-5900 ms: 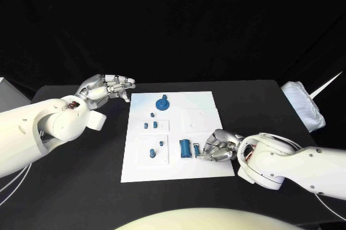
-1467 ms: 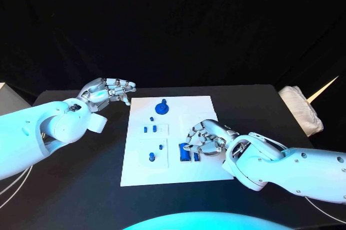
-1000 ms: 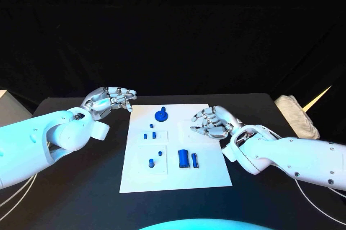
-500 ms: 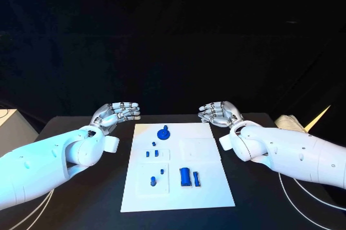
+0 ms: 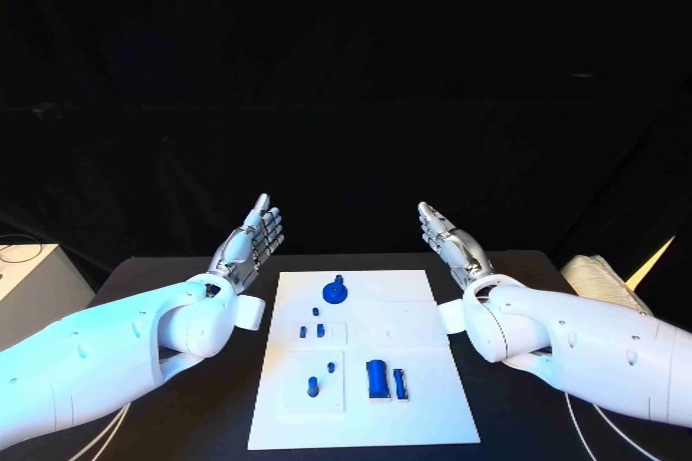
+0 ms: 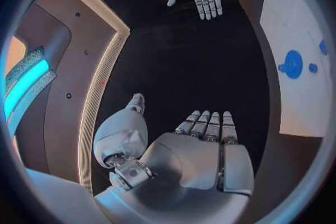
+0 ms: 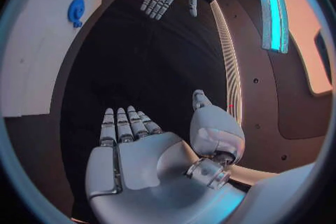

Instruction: Assemble the parts on the task board

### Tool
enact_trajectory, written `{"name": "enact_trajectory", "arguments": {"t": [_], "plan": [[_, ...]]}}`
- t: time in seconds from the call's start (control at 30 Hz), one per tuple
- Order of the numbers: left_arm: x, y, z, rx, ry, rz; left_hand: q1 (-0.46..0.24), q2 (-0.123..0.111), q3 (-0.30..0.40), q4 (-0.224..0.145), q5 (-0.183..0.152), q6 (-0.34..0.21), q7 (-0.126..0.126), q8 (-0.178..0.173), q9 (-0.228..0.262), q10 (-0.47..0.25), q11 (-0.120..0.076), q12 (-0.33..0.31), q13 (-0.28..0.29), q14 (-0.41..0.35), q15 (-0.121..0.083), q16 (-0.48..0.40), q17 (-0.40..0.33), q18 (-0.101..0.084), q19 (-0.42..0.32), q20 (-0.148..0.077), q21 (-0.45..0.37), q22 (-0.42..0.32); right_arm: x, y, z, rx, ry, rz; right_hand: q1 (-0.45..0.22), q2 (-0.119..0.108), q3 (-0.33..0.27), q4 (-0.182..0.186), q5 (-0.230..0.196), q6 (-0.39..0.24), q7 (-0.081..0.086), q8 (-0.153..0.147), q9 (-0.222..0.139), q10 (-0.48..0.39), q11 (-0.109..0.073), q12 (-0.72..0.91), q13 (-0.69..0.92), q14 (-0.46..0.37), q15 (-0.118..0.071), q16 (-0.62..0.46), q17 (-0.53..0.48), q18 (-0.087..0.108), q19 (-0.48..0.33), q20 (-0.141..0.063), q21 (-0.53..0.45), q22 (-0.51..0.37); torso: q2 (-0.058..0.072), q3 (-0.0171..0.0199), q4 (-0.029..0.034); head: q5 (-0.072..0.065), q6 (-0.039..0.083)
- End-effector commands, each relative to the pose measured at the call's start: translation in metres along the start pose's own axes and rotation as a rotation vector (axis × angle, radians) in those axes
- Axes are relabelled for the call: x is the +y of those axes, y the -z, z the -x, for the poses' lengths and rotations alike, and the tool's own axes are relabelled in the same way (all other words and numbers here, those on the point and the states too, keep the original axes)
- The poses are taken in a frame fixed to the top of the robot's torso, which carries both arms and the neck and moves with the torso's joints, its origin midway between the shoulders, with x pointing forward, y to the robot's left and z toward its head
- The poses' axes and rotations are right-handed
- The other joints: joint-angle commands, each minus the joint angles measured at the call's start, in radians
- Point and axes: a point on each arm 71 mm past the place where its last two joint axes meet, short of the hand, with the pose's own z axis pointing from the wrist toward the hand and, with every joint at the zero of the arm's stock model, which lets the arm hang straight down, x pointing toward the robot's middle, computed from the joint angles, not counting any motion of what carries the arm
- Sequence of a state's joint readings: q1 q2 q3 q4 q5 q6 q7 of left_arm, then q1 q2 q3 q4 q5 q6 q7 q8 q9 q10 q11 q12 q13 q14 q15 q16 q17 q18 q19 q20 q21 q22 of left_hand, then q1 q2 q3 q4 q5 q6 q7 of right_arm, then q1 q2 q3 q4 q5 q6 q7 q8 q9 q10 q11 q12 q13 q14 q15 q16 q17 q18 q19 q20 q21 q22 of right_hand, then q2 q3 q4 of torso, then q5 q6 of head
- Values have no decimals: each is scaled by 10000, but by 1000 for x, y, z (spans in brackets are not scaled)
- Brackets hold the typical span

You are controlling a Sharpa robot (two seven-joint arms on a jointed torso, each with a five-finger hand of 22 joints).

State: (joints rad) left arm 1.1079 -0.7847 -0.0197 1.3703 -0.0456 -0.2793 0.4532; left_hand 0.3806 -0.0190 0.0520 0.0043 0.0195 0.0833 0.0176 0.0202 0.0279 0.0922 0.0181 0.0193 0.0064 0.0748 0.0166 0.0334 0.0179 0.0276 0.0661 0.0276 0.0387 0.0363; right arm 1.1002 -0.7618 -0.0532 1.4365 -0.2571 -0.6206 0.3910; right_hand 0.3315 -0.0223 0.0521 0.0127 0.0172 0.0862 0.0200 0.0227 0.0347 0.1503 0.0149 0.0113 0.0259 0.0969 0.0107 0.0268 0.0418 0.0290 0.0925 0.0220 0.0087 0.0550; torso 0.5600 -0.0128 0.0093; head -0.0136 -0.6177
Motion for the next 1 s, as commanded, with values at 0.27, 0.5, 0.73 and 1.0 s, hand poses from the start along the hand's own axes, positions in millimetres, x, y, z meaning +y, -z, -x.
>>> {"name": "enact_trajectory", "arguments": {"t": [0.27, 0.5, 0.73, 1.0], "plan": [[4, 20, -31, -2310, -632, -114, -3806, 190, -520, -43, -195, -833, -176, -202, -279, -922, -181, -193, -64, -748, -166, -334, -179, -276, -661, -276, -387, -363, 9, 21, -16, -1365, -1991, -347, -3315, 223, -521, -127, -172, -862, -200, -227, -347, -1503, -149, -113, -259, -969, -107, -268, -418, -290, -925, -220, -87, -550, -158, 128, -93, 136, 177], [5, 27, -42, -2778, -768, -67, -3806, 190, -520, -43, -195, -833, -176, -202, -279, -922, -181, -193, -64, -748, -166, -334, -179, -276, -661, -276, -387, -363, 10, 22, -17, -1390, -2051, -367, -3315, 223, -521, -127, -172, -862, -200, -227, -347, -1503, -149, -113, -259, -969, -107, -268, -418, -290, -925, -220, -87, -550, -158, 128, -93, 136, 177], [5, 28, -43, -2812, -779, -63, -3806, 190, -520, -43, -195, -833, -176, -202, -279, -922, -181, -193, -64, -748, -166, -334, -179, -276, -661, -276, -387, -363, 10, 22, -17, -1390, -2051, -367, -3315, 223, -521, -127, -172, -862, -200, -227, -347, -1503, -149, -113, -259, -969, -107, -268, -418, -290, -925, -220, -87, -550, -158, 128, -93, 136, 177], [5, 28, -43, -2812, -779, -63, -3806, 190, -520, -43, -195, -833, -176, -202, -279, -922, -181, -193, -64, -748, -166, -334, -179, -276, -661, -276, -387, -363, 10, 22, -17, -1390, -2051, -367, -3315, 223, -521, -127, -172, -862, -200, -227, -347, -1503, -149, -113, -259, -969, -107, -268, -418, -290, -925, -220, -87, -550, -158, 128, -93, 136, 177]]}}
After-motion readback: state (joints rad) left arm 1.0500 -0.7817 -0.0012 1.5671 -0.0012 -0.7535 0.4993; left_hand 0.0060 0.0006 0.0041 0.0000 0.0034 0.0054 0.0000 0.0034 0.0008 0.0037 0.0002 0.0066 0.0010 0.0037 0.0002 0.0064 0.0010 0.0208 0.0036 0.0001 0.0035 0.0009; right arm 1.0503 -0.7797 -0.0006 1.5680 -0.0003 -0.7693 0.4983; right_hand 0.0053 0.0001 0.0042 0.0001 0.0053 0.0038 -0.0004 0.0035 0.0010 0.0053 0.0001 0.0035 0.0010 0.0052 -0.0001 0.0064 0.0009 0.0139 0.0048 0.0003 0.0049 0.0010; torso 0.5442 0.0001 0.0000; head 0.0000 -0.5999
